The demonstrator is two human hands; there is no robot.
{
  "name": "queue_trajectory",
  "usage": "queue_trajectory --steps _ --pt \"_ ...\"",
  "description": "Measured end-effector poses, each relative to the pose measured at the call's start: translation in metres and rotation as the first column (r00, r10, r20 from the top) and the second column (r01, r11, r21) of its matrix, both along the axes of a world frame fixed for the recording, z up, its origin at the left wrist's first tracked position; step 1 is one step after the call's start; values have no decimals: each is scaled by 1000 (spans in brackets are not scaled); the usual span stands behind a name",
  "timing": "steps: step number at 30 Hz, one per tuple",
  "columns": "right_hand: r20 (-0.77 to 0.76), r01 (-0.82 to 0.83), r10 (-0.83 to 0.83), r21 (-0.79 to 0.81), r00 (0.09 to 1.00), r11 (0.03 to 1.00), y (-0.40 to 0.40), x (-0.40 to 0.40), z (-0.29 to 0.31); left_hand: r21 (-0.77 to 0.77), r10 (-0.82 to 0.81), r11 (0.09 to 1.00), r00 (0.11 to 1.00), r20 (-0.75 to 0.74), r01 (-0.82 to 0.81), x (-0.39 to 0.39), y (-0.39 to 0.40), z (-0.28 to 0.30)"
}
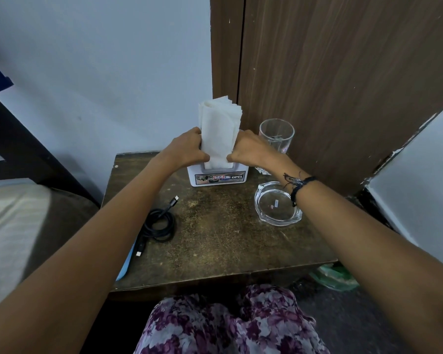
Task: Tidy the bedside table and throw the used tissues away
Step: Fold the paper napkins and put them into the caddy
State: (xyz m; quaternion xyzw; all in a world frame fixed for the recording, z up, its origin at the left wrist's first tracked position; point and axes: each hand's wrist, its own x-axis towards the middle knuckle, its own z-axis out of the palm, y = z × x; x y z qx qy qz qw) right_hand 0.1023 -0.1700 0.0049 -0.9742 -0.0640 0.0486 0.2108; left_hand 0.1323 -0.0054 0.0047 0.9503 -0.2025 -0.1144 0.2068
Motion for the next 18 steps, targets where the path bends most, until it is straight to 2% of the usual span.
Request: queue_trajectory --steps 4,8,10,14,16,18 --pt "-5 61 -61 182 998 981 -6 -1 5 26 -7 1000 999 53 6 3 -5 -5" --pt "17 42 -45 117 999 992 -5 -3 2 73 -17 997 998 65 12 2 -9 -7" --pt "27 40 -42 63 999 997 -3 -3 2 19 -40 999 998 39 39 4 -6 -7" --pt "12 -5 4 15 1000 1000 -1 -2 0 -183 -51 982 997 -55 40 3 -2 0" --pt "-11 -1 2 100 1000 995 -2 -2 1 -199 -39 980 997 -62 26 1 -1 1" --pt "22 50 -57 260 998 964 -4 -2 4 -192 -24 981 998 -53 14 2 1 -1"
